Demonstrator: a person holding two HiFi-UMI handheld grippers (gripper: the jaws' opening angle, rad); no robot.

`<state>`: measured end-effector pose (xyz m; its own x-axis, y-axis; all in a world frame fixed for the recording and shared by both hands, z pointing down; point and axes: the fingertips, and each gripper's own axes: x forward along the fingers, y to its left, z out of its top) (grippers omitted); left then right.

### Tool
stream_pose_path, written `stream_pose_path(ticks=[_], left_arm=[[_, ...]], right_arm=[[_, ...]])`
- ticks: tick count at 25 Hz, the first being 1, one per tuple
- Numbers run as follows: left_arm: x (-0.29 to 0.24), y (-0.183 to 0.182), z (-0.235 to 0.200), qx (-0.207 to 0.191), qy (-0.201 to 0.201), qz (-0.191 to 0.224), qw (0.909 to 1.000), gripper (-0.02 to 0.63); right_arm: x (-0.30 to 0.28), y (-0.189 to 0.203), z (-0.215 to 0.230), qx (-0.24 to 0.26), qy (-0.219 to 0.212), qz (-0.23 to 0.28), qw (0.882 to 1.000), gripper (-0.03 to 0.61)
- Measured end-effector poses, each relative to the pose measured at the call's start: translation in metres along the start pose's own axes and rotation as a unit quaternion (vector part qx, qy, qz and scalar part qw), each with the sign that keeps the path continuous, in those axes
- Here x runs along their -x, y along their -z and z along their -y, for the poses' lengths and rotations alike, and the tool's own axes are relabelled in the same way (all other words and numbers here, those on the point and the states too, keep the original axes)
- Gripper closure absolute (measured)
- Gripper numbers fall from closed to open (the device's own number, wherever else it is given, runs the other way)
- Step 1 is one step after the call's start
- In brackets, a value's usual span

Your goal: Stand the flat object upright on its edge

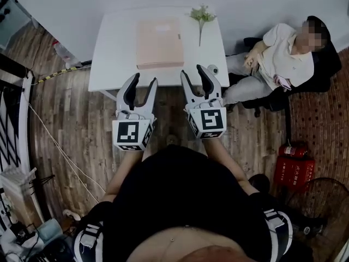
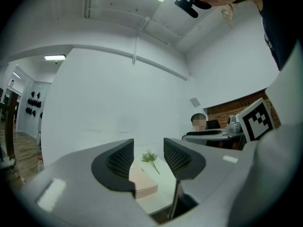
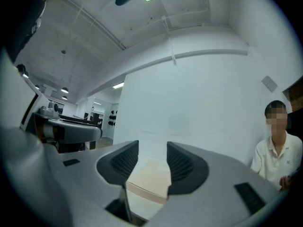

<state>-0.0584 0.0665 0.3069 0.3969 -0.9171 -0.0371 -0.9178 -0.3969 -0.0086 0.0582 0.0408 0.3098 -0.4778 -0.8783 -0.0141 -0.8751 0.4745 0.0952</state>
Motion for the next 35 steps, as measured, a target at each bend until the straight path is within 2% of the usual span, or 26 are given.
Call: stream_pose_path(ticks=[8, 19, 35], left_arm=[[-0.042, 0.008, -0.015, 0.002, -0.017, -0.001, 0.9999, 0.413], [-0.062, 0.012, -0.032, 0.002, -0.033, -0.008, 0.9994, 0.413], [-0.117, 0.034, -0.076, 0.004, -0.027, -0.017, 0.9995, 0.413]], right_arm=[[-0.039, 0.016, 0.026, -0.007, -0.014, -0.005, 1.0, 0.414], [-0.066, 0.028, 0.034, -0.012, -0.023, -0.021, 0.999, 0.414], [-0.129, 0.046, 0.046, -0.005, -0.021, -0.031, 0.999, 0.414]])
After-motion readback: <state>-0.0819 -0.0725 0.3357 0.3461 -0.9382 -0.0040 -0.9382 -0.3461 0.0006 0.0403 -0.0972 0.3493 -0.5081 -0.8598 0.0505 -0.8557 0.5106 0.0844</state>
